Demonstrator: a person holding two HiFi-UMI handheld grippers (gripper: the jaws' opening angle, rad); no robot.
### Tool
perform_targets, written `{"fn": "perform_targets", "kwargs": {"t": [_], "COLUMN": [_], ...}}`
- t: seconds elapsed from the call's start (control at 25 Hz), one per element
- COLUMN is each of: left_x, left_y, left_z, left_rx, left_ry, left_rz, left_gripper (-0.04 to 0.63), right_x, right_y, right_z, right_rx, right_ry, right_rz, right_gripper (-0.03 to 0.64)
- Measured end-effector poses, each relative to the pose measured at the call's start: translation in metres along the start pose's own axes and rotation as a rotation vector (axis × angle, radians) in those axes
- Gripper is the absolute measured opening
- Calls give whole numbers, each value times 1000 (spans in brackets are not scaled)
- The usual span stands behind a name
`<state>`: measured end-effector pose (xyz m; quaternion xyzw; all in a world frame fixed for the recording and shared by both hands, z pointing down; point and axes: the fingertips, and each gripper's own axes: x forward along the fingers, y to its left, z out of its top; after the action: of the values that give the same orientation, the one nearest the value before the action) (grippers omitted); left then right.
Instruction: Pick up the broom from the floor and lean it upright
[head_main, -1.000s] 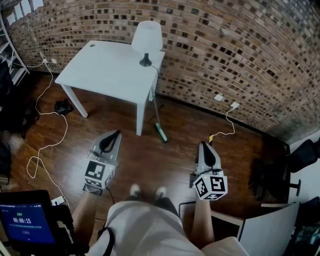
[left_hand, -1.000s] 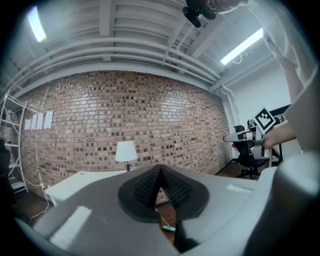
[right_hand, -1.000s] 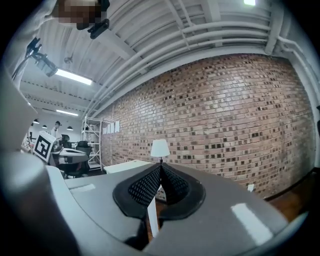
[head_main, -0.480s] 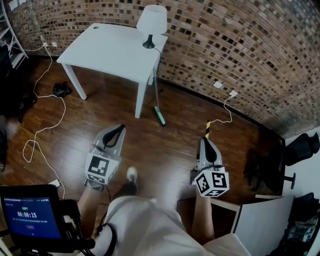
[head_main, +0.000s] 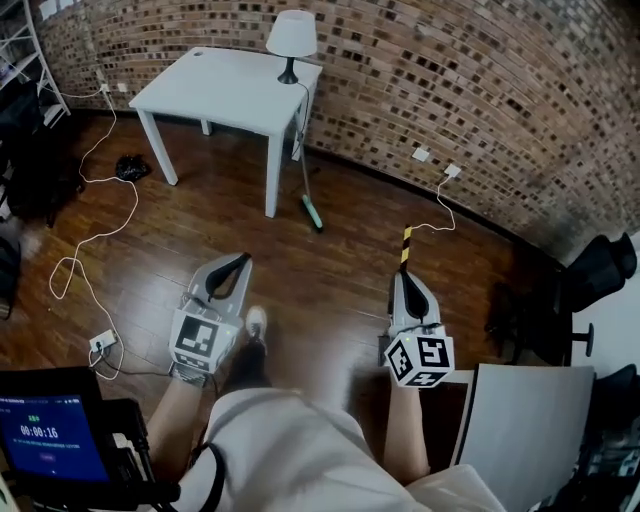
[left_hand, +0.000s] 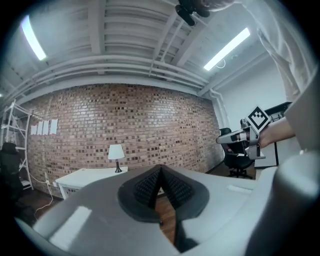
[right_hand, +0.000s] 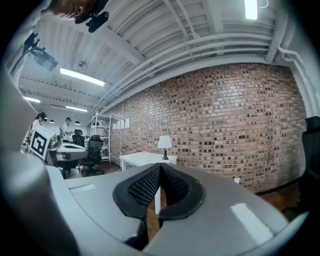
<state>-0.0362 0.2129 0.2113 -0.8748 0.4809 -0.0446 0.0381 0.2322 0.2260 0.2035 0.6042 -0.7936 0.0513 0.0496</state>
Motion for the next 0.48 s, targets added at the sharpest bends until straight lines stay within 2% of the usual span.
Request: {"fn": "perform_targets", "kwargs": {"t": [0.12, 0.24, 0.48], "left_x": [-45, -74, -103], "left_y": [-38, -57, -60], "left_z": [1, 1, 23], "left_rx": [-7, -29, 3], "left_ry": [20, 30, 7], "left_rz": [2, 17, 32], "left_gripper": [0, 0, 0], "right_x": [-50, -87, -121], "right_y": [9, 21, 40], "right_z": [-11, -14, -12], "right_rx": [7, -2, 33], "right_ry": [31, 28, 8], "right_rz": [9, 16, 8], "right_gripper": [12, 12, 12]}}
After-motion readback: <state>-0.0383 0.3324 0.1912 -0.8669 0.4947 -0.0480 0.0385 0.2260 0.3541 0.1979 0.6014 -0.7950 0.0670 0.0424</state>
